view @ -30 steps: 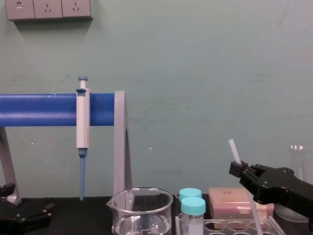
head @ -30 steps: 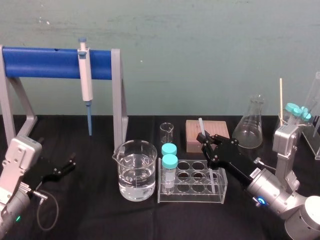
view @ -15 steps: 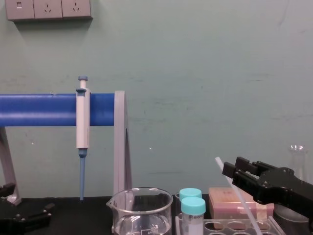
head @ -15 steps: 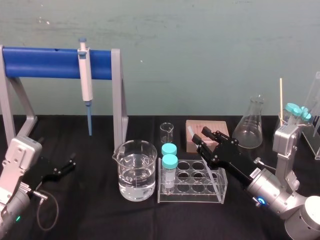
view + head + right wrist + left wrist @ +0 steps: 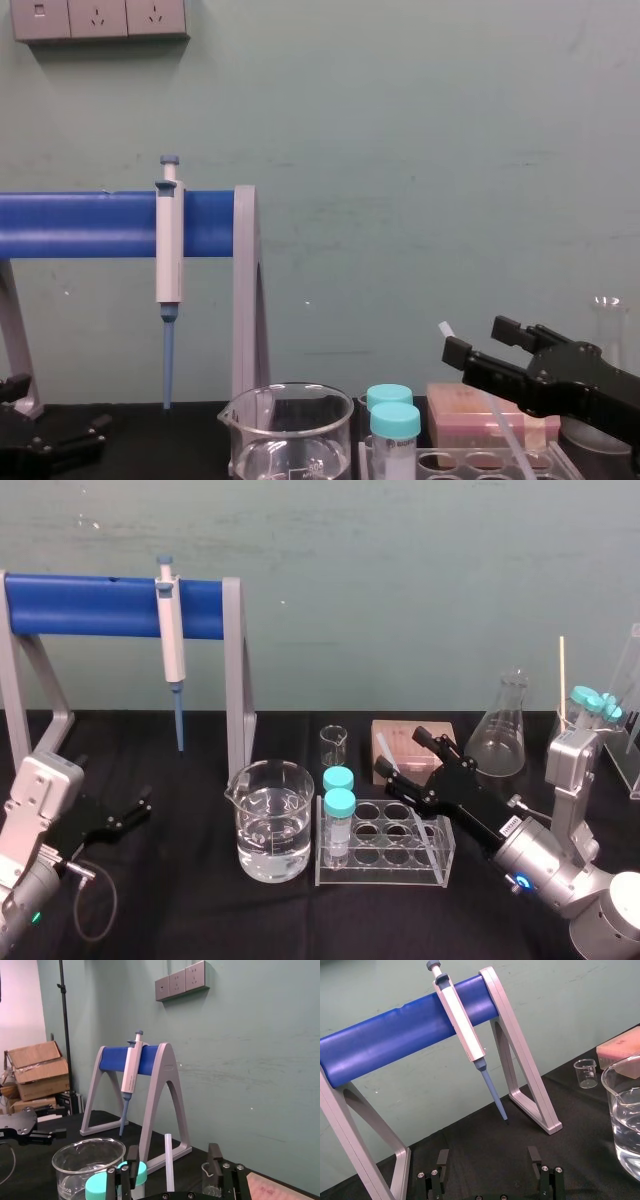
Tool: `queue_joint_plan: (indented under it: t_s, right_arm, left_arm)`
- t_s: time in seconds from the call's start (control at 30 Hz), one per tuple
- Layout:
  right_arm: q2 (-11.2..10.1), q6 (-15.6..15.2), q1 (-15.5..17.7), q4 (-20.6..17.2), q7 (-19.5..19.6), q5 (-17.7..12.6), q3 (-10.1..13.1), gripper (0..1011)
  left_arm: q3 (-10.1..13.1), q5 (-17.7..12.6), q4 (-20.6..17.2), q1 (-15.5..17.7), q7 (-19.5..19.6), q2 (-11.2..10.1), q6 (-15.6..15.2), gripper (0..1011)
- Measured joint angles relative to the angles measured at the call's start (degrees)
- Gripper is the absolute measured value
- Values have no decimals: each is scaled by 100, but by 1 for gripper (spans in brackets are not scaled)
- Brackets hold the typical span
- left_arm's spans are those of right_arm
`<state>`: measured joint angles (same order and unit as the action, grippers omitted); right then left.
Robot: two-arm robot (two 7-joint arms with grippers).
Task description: Pick up the stirring rod with one hand, then place it down.
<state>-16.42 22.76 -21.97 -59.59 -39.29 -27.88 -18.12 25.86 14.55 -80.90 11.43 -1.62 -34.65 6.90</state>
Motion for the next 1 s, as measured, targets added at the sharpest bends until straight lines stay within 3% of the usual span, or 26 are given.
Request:
queue_joint_plan:
  t_s: [0.2,0.6,1.0]
  right_arm:
    - [0,0,0,0,0,0,0,1002]
    - [-2,4,4,-14,9,5,1,1000]
    - [52,430,301,-753,982,491,419,1000]
  left_arm:
    - [0,0,0,0,0,0,0,1000]
    - [0,0,0,0,0,0,0,1000]
    - [0,0,0,0,0,0,0,1000]
